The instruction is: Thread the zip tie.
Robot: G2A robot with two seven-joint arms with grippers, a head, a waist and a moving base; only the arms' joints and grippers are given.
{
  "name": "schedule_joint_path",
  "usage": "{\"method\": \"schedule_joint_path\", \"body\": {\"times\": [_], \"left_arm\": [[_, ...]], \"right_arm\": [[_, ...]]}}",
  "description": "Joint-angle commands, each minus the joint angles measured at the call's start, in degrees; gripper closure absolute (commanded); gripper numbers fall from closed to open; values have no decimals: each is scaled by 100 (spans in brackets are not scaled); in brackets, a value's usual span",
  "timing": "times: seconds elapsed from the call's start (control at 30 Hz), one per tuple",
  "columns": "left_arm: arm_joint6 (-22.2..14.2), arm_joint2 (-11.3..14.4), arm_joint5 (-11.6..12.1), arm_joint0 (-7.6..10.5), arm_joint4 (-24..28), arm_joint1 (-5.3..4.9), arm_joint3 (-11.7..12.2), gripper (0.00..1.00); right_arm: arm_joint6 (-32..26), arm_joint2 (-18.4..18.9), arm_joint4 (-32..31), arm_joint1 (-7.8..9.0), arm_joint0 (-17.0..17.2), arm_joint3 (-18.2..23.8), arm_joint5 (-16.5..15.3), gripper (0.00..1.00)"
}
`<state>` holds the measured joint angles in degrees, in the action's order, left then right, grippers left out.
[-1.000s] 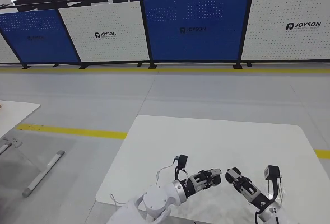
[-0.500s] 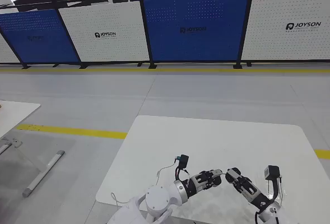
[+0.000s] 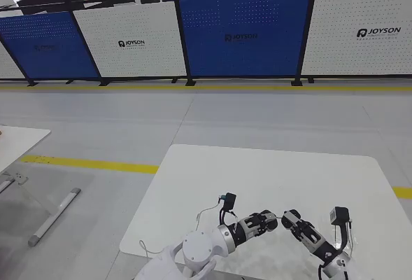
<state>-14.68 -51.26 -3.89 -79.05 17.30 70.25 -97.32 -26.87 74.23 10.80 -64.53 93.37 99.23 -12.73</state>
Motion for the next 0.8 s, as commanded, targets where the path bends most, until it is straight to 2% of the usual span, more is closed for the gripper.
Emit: {"method": "schedule_joint_path", "body": {"times": [0.0,0.3,0.33,0.43,0.6,0.77], "left_arm": [[-18,-8,4,-4,1,-3,-1,100],[-73,-25,33,-43,-51,-16,-43,100],[-82,-26,32,-45,-47,-17,-48,100],[-127,-45,9,-50,24,-20,-58,100],[-243,-137,-64,-63,222,-33,-95,100],[-393,-403,-84,-157,395,-90,-185,100]], "right_arm": [[0,0,0,0,0,0,0,100],[0,0,0,0,0,0,0,100],[20,-8,-7,-2,0,5,9,92],[36,-32,11,-9,8,39,22,0],[-104,48,32,7,57,116,17,0],[-87,277,135,31,191,219,-41,0]]}}
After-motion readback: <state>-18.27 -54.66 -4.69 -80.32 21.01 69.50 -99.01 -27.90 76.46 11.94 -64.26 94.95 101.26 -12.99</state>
